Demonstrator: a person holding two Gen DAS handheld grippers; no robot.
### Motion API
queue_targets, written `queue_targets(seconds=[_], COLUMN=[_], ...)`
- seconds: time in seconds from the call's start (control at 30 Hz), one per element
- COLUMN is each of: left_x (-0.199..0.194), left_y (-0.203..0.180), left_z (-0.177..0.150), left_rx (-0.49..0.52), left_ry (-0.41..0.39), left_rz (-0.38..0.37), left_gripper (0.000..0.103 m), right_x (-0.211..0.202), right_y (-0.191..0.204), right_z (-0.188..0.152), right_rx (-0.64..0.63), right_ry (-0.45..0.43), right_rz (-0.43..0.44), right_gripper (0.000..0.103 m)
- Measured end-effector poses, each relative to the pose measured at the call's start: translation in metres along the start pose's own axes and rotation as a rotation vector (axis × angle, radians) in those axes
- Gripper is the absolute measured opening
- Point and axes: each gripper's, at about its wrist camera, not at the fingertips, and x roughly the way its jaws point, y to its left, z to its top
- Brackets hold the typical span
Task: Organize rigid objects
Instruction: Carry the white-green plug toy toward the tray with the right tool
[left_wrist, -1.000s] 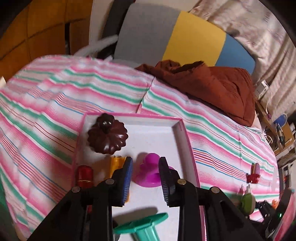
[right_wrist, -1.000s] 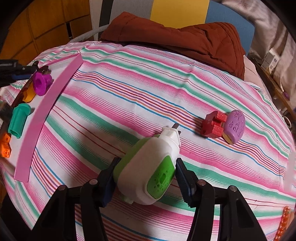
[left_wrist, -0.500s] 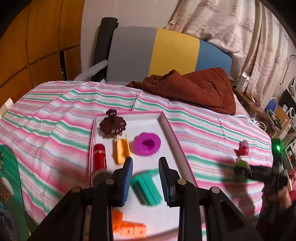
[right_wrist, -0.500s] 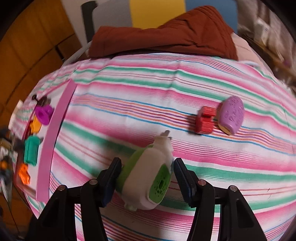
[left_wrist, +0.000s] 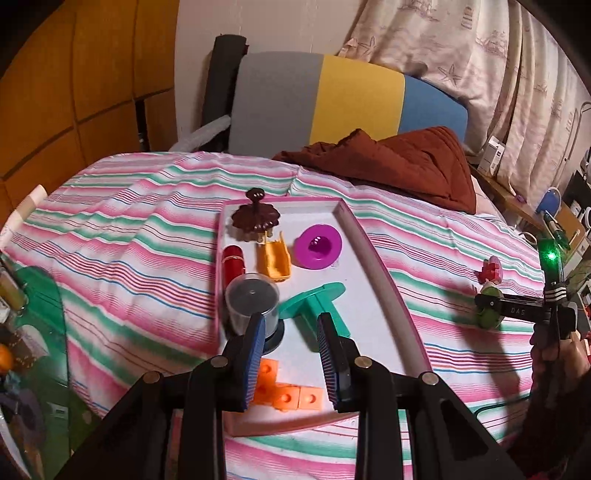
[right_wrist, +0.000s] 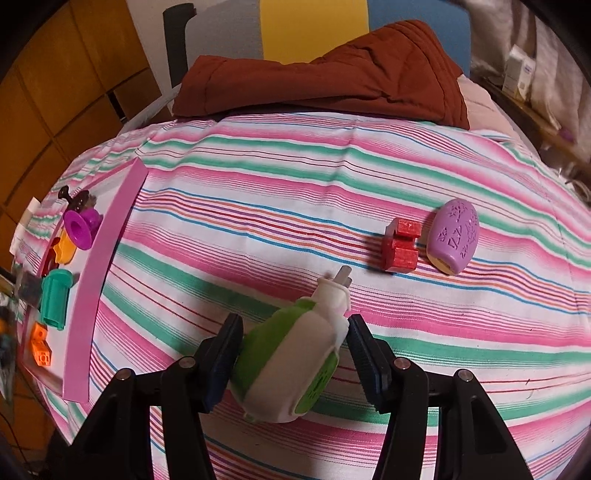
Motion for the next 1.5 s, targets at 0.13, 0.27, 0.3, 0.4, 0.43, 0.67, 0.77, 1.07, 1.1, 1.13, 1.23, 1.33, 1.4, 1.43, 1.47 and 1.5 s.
queue_targets(seconds=[0.13, 0.27, 0.3, 0.4, 0.43, 0.67, 0.77, 1.07, 1.1, 1.13, 1.23, 1.33, 1.4, 1.43, 1.47, 1.5], left_x=[-0.007, -0.009, -0.009, -0.009, -0.010, -0.013, -0.015, -0.017, -0.017, -0.016, -0.014, -0.013, -0.013, -0.014, -0.014, -0.014], left_y=[0.001, 0.003, 0.003, 0.005, 0.006, 0.009, 0.013, 0.021, 0.021, 0.021, 0.020, 0.021, 0.022, 0.023, 0.023, 0.024], left_z=[-0.003, -0.007, -0.008, -0.010, -0.011, -0.015, -0.016, -0.019, -0.019, -0.020, -0.021, -0.023, -0.023, -0.023, -0.022, -0.022], left_rx=[0.008, 0.001, 0.000, -0.002, -0.005, -0.012, -0.015, -0.044, -0.044, -0.042, -0.040, -0.040, -0.039, -0.041, -0.043, -0.043], left_ry=[-0.014, -0.007, -0.006, -0.002, -0.002, -0.005, -0.010, -0.020, -0.018, -0.016, -0.008, -0.005, -0.005, -0.006, -0.008, -0.009], left_rz=[0.011, 0.005, 0.004, 0.002, 0.001, -0.010, -0.010, -0.022, -0.023, -0.023, -0.023, -0.022, -0.016, -0.013, -0.012, -0.010], left_gripper=[0.029, 0.029, 0.029, 0.029, 0.029, 0.029, 0.029, 0.029, 0.029, 0.029, 0.029, 0.029, 0.029, 0.029, 0.029, 0.029], right_x=[0.000, -0.001, -0.001, -0.001, -0.001, 0.002, 0.000, -0.017, -0.020, -0.023, -0.031, -0.037, -0.041, -0.044, -0.047, -0.049], right_y=[0.003, 0.004, 0.006, 0.010, 0.012, 0.017, 0.016, 0.007, 0.009, 0.013, 0.028, 0.049, 0.063, 0.073, 0.083, 0.091], right_z=[-0.001, -0.002, -0.002, -0.004, -0.004, -0.002, -0.003, -0.010, -0.010, -0.010, -0.008, -0.002, 0.002, 0.004, 0.006, 0.008], right_rx=[-0.026, -0.032, -0.037, -0.050, -0.050, -0.029, -0.019, 0.064, 0.068, 0.064, 0.047, 0.016, -0.003, -0.017, -0.032, -0.045], right_ry=[-0.010, -0.018, -0.020, -0.021, -0.022, -0.008, -0.011, -0.027, -0.032, -0.040, -0.062, -0.084, -0.097, -0.105, -0.114, -0.121], right_rz=[-0.016, -0.026, -0.029, -0.026, -0.023, -0.045, -0.054, -0.008, 0.004, 0.014, 0.045, 0.077, 0.103, 0.126, 0.145, 0.160], right_gripper=[0.058, 0.058, 0.058, 0.053, 0.041, 0.041, 0.039, 0.036, 0.035, 0.035, 0.035, 0.035, 0.035, 0.035, 0.035, 0.035])
